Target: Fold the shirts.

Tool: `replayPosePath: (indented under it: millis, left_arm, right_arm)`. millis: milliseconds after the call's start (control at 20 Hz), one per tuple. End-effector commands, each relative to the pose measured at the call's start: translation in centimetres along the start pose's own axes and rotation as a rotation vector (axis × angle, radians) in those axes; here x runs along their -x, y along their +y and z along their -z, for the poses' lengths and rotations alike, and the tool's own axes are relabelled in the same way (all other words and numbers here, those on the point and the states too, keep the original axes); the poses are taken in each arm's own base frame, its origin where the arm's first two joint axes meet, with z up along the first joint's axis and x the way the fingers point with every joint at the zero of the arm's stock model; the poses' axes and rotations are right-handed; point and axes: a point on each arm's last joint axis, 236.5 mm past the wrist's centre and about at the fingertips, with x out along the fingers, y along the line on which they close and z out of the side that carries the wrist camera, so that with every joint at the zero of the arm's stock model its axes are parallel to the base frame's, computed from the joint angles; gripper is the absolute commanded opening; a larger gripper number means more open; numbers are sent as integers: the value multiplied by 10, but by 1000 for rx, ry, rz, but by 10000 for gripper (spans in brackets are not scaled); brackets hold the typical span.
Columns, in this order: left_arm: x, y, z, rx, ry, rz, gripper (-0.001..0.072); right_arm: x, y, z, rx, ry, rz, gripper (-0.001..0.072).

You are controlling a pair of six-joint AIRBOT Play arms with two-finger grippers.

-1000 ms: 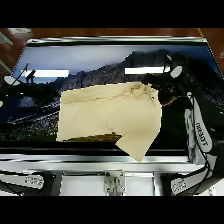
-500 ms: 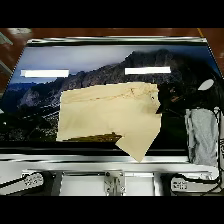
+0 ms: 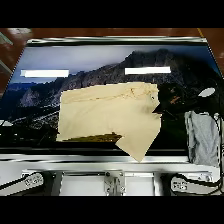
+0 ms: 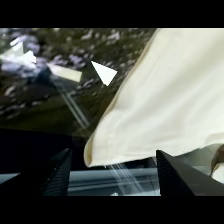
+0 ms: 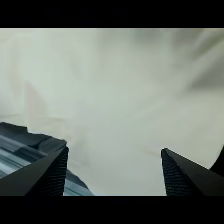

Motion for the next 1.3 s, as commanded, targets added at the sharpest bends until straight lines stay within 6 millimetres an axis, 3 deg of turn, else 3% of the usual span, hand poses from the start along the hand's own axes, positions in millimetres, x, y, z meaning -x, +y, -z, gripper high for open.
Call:
replayPosePath:
  millis: [0,150,200,250,300,350,500,700,900,1250]
  left_arm:
    - [-11,-7,-3,-20,-10,13,591]
    - [-31,-9,7,-51,58,-3,598]
    - [-36,-9,4,-54,52,-13,546]
    - [-37,-10,-1,-51,30,-12,308]
    - [-36,-13,-6,-46,10,-3,126]
    - [-35,-15,-8,-48,1,2,36]
    - [-29,-20,-12,-64,-12,7,34]
    - [-20,-27,-16,-106,-47,10,34]
    - [-8,-36,-19,-139,-93,13,33]
    - [6,-48,-20,-181,-134,20,34]
  right_arm:
    - [0,3,-3,-11,-14,-16,698]
    - [0,3,-2,-14,-13,-16,698]
    - [0,3,-2,-18,-10,-17,697]
    - [0,4,0,-21,-4,-19,698]
    - [0,3,3,-19,8,-16,698]
    - [0,-3,8,-12,32,11,698]
    - [1,-37,34,-28,129,141,698]
    - [-19,-48,67,-125,198,95,698]
    - [-43,-53,61,-227,116,65,698]
    - [-50,-70,49,-260,61,111,687]
